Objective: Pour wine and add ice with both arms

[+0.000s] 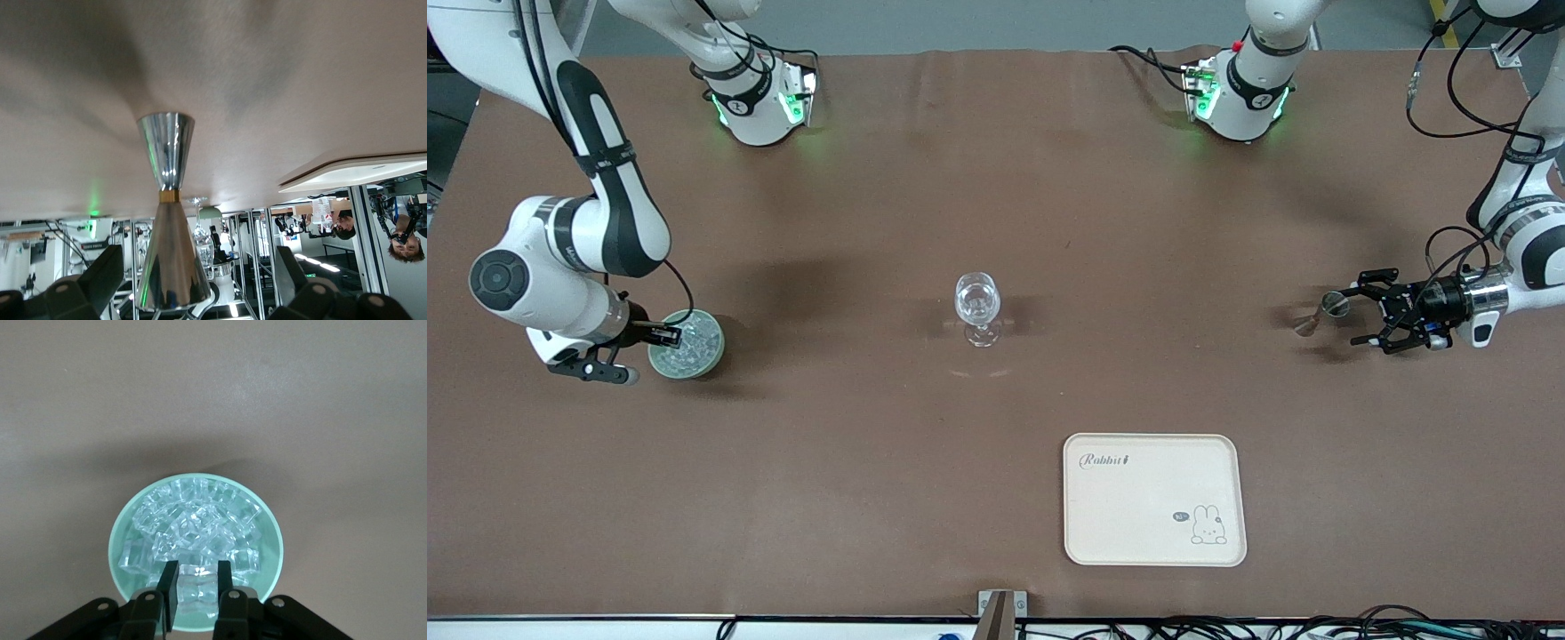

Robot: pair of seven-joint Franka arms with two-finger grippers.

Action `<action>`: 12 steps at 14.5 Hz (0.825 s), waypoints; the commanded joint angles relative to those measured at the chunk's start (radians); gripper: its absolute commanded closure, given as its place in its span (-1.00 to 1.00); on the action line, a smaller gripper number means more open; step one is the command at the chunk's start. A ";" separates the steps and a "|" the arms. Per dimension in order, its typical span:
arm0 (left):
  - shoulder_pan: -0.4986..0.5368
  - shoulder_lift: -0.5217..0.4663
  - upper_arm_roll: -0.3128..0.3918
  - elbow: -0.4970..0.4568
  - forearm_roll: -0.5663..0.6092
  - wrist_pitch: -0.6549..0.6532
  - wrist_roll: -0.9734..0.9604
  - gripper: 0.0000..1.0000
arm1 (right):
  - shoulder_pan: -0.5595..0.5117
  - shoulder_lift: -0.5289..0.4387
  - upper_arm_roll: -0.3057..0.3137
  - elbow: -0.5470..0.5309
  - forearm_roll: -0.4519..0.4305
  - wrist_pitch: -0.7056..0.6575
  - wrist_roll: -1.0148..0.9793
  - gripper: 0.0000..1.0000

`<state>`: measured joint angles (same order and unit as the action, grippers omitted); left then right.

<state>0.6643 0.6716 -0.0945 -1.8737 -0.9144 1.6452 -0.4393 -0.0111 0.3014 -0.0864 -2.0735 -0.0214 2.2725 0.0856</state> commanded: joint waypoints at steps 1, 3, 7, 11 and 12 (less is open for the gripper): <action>0.014 0.006 0.001 0.014 0.020 -0.031 -0.024 -1.00 | 0.005 -0.038 0.002 0.007 0.003 -0.050 0.009 0.99; 0.020 0.032 0.002 0.015 0.019 -0.030 -0.006 -1.00 | 0.005 -0.054 0.002 0.018 0.003 -0.073 0.009 0.99; 0.009 0.071 -0.001 0.015 -0.015 0.001 0.008 -1.00 | 0.011 -0.082 0.002 0.099 0.003 -0.180 0.052 0.99; 0.024 0.105 -0.002 0.010 -0.040 0.002 0.054 -1.00 | 0.020 -0.079 0.002 0.171 0.001 -0.249 0.062 0.99; 0.017 0.103 -0.002 0.008 -0.052 0.004 0.057 -1.00 | 0.020 -0.077 0.002 0.171 0.001 -0.246 0.062 0.99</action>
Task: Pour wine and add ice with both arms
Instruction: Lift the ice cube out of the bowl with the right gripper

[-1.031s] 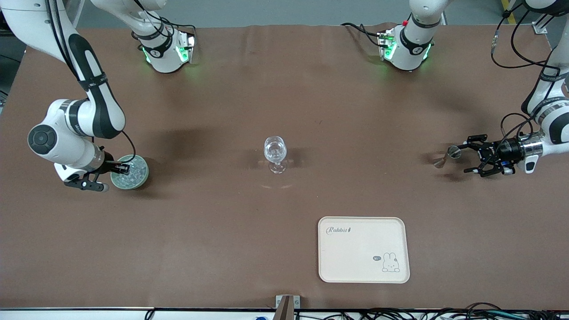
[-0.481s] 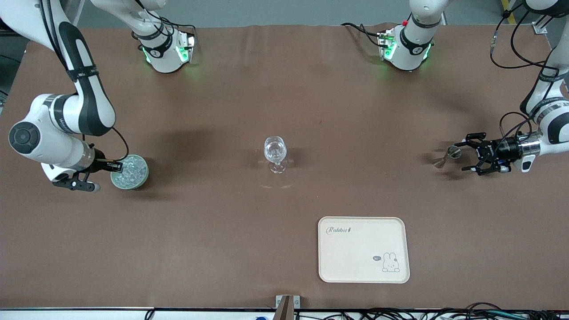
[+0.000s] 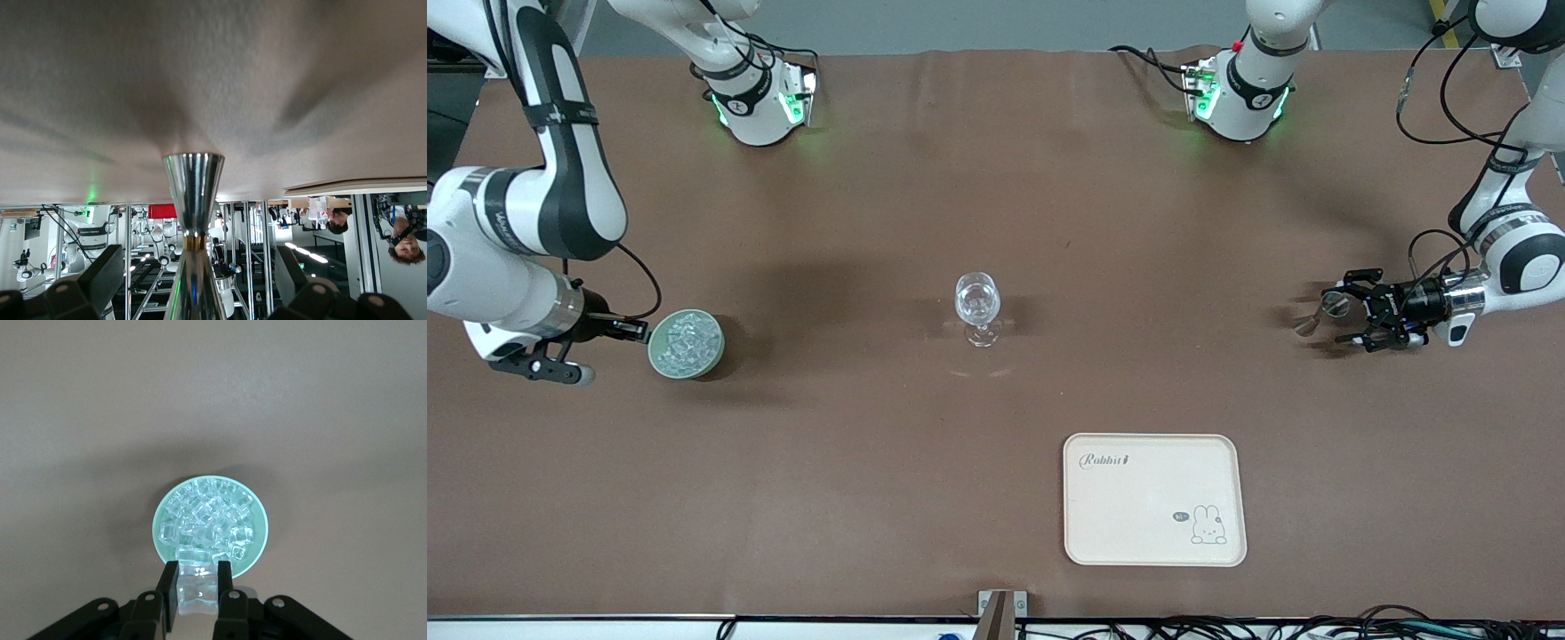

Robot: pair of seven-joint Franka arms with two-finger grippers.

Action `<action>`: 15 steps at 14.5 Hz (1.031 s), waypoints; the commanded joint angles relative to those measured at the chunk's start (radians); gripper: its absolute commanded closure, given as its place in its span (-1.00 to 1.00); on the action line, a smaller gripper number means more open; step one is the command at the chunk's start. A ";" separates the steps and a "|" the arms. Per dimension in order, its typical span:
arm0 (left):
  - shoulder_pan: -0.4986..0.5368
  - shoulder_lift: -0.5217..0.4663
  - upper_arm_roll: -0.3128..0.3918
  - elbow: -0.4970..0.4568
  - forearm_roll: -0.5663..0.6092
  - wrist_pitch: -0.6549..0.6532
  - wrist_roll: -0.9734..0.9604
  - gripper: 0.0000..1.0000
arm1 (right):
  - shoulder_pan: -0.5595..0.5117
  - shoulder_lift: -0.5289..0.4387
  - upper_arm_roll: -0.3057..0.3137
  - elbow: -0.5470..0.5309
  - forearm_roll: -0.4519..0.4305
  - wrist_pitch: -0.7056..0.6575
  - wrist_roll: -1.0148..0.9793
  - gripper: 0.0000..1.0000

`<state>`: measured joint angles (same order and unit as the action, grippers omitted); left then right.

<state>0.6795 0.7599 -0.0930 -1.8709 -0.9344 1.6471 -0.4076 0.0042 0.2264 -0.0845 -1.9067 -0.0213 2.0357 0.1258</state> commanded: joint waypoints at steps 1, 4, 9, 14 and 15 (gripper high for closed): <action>0.000 0.015 -0.007 0.004 -0.037 0.003 0.027 -1.00 | 0.007 -0.001 0.000 0.005 0.001 -0.006 0.021 0.99; -0.003 0.019 -0.007 -0.010 -0.082 0.008 0.029 -1.00 | 0.013 0.001 0.000 0.006 -0.002 -0.002 0.021 0.99; -0.034 0.027 -0.007 -0.011 -0.109 0.010 0.029 -0.96 | 0.011 0.001 0.000 0.006 -0.002 -0.005 0.021 0.99; -0.023 0.035 -0.007 -0.013 -0.109 -0.006 0.015 0.01 | 0.011 0.001 0.000 0.006 -0.003 -0.006 0.021 0.98; -0.021 0.032 -0.007 -0.016 -0.109 -0.010 0.016 0.34 | 0.011 0.001 0.000 0.006 -0.005 -0.006 0.020 0.98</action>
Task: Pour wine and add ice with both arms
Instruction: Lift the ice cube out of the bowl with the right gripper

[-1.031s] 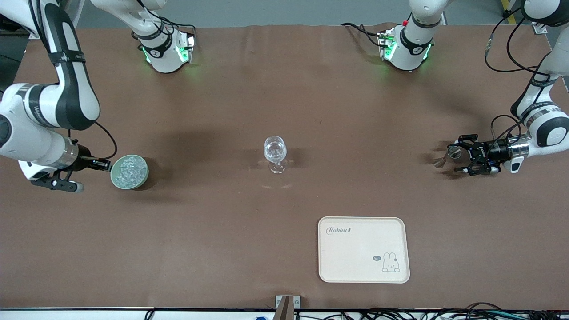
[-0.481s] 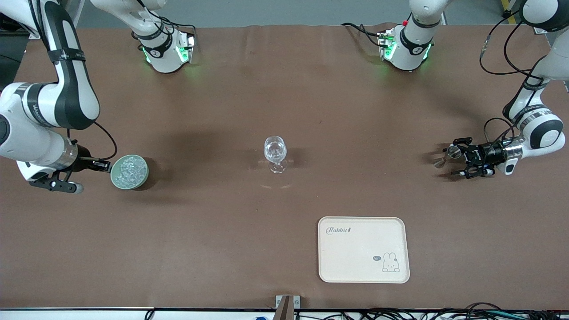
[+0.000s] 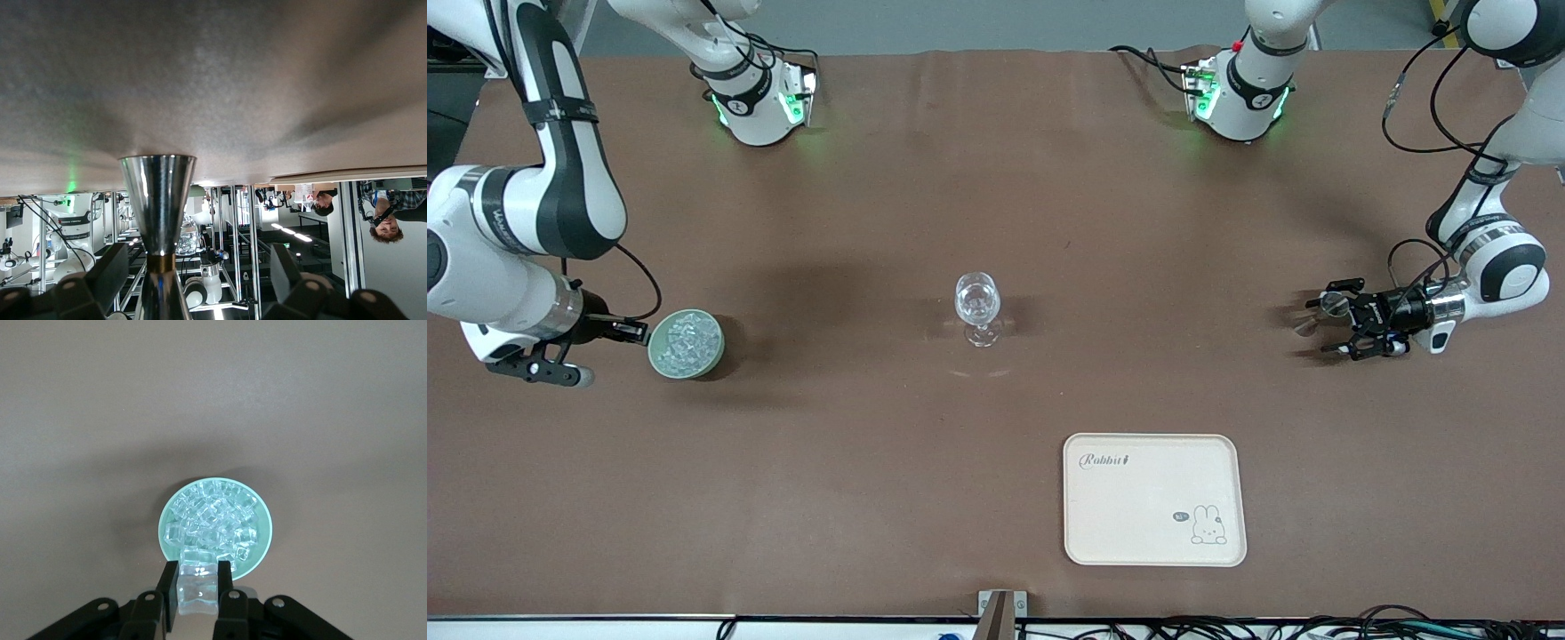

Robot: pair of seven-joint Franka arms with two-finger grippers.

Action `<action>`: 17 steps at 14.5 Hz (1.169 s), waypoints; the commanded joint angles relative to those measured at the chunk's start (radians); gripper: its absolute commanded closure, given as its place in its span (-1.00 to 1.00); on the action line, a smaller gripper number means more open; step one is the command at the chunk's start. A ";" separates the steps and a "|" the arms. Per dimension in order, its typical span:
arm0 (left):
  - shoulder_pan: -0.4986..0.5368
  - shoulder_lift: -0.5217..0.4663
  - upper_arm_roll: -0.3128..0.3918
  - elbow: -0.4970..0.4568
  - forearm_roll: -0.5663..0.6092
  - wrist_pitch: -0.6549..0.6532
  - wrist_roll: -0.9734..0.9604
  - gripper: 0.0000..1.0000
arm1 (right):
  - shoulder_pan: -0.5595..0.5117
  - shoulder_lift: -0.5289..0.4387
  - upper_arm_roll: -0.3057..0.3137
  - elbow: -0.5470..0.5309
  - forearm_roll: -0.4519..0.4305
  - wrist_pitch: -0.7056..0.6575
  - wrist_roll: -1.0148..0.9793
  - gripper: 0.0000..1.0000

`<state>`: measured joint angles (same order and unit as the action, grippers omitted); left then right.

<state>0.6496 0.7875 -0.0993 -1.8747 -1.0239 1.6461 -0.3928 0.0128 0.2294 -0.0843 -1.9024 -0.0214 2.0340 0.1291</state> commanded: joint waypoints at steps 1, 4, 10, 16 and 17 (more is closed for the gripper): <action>0.012 0.003 0.000 -0.015 -0.019 -0.017 0.003 0.41 | 0.003 -0.001 0.000 0.002 -0.005 -0.005 0.017 0.98; 0.045 0.003 0.000 -0.017 -0.019 -0.052 0.008 0.75 | 0.001 -0.001 0.000 0.002 -0.005 -0.005 0.017 0.98; 0.067 -0.008 0.000 -0.009 -0.018 -0.121 0.013 0.98 | 0.001 -0.007 0.000 0.002 -0.005 -0.011 0.017 0.99; 0.073 -0.048 0.000 0.034 -0.004 -0.196 0.009 0.98 | 0.036 -0.044 0.000 0.017 -0.005 -0.014 0.055 0.99; 0.073 -0.063 0.000 0.038 -0.001 -0.196 0.009 0.98 | 0.039 -0.062 0.000 0.023 -0.006 -0.014 0.055 0.99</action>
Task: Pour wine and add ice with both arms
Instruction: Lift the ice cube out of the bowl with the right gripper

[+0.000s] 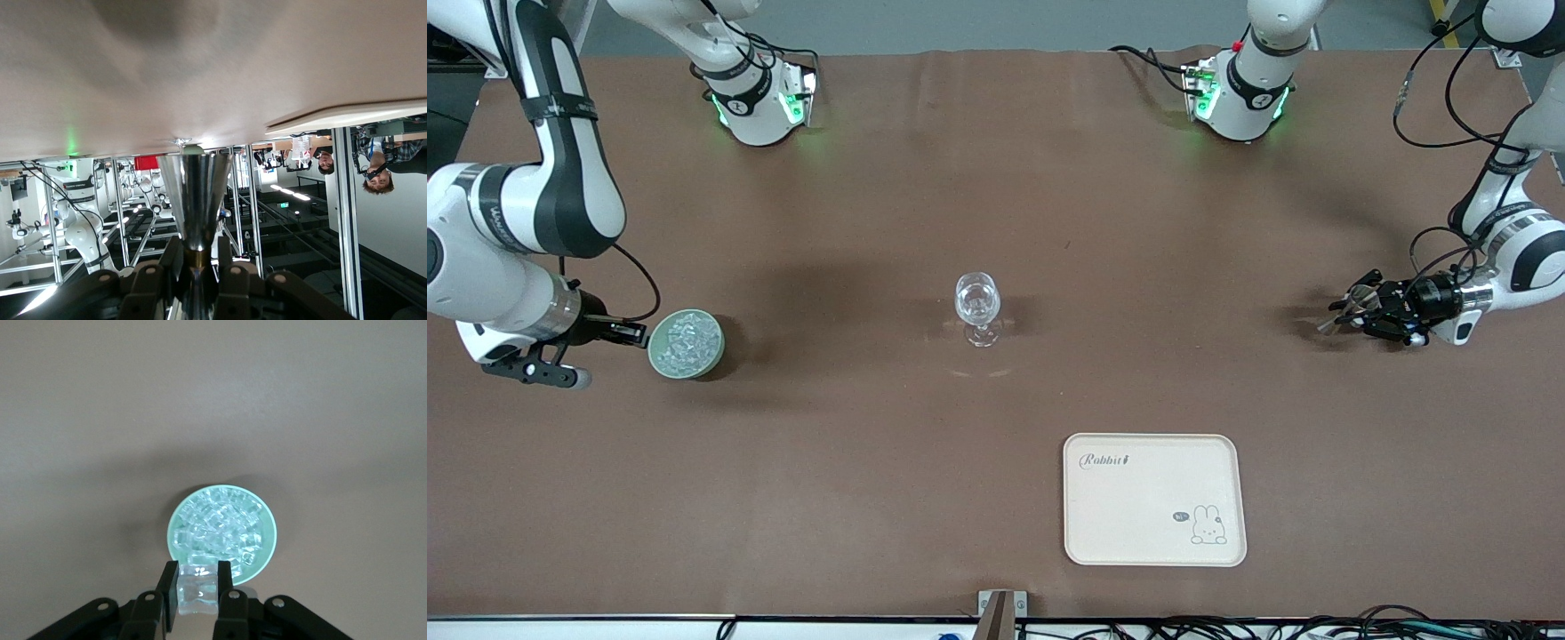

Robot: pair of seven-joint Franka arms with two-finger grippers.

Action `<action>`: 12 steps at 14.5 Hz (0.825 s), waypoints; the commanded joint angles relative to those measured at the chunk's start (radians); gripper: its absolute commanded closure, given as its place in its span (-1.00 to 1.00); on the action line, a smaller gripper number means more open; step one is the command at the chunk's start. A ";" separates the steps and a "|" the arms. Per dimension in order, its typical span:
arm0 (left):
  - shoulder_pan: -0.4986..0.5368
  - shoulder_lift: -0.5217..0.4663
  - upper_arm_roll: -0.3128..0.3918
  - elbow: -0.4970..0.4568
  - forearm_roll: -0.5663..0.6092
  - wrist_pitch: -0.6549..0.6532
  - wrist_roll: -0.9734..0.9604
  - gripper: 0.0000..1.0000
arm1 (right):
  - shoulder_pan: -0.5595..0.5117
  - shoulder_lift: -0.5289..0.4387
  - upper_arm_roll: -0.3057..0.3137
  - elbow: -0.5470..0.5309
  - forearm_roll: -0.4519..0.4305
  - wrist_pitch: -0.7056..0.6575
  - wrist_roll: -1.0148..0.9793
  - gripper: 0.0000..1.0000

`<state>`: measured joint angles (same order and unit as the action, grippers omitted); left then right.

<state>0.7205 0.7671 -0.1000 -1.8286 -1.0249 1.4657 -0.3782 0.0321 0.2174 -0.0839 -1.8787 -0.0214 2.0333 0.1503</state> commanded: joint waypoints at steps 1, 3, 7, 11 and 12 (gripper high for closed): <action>0.001 -0.061 0.000 0.005 0.002 -0.016 -0.011 0.98 | 0.020 -0.067 0.000 0.004 -0.006 -0.015 0.028 0.99; 0.000 -0.087 -0.013 0.006 0.025 -0.016 -0.008 0.99 | 0.023 -0.105 0.001 0.022 -0.008 -0.045 0.028 0.99; -0.012 -0.141 -0.018 0.041 0.071 -0.018 -0.014 0.99 | 0.035 -0.151 0.000 0.177 -0.008 -0.285 0.022 0.99; -0.016 -0.202 -0.035 0.043 0.080 -0.042 -0.103 0.99 | 0.035 -0.153 0.001 0.332 -0.003 -0.500 -0.012 0.99; -0.016 -0.216 -0.047 0.040 0.083 -0.045 -0.128 0.99 | 0.034 -0.153 0.001 0.358 -0.002 -0.533 -0.026 0.99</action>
<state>0.7029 0.5940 -0.1282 -1.7771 -0.9616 1.4370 -0.4550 0.0650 0.0534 -0.0836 -1.5782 -0.0219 1.5615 0.1481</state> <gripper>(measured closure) 0.744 0.727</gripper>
